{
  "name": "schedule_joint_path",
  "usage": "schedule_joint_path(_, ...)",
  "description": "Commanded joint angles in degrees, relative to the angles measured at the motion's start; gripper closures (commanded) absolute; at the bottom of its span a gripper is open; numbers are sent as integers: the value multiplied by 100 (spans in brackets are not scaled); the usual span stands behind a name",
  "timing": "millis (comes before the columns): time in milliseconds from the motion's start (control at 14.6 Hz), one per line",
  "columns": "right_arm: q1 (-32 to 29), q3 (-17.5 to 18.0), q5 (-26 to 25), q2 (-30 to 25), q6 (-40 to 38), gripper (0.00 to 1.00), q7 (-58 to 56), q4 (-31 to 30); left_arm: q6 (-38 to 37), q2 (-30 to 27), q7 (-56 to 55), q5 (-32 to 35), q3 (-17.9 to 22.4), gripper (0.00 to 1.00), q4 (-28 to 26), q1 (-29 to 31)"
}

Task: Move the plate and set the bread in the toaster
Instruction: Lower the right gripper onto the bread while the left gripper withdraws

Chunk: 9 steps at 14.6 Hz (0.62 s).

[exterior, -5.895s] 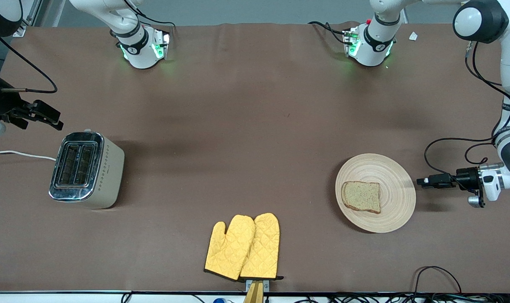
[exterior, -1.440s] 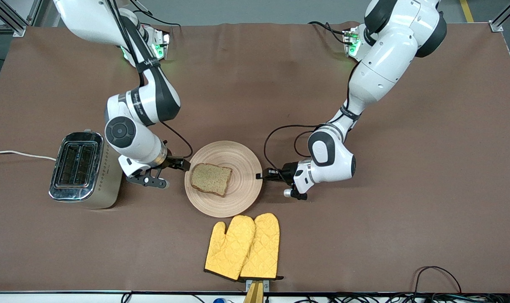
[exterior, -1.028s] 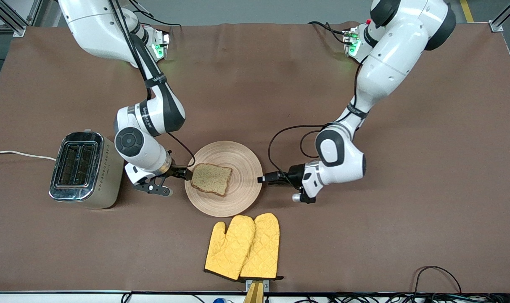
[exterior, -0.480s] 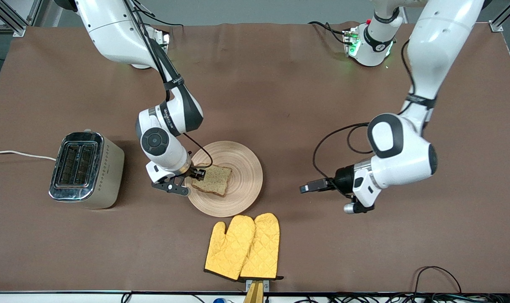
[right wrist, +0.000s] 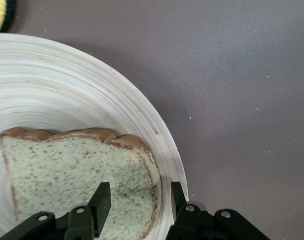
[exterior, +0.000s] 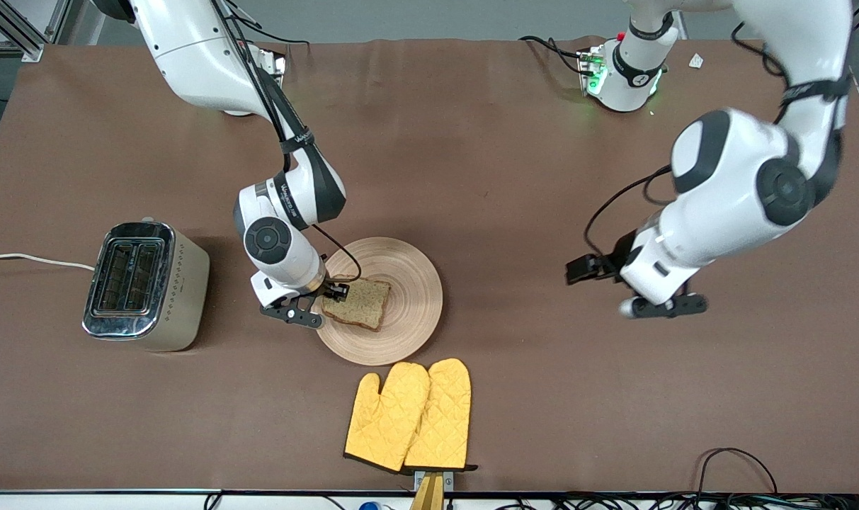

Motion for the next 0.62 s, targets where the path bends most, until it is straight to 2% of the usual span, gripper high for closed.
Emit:
schedule_joint_path(0,44,-26,15,97,-23,43,96,62,-868,-546,-67,565,66,0,171,236)
schedule_joint_path(274,35,-26,15,141,3,46,105,62,-1326,-1232,-6,681,101,0,294,675)
schedule_joint_path(548,53,-26,32,150,-15,47,96,106,-2187,-1339,100,690,118,0,585,764)
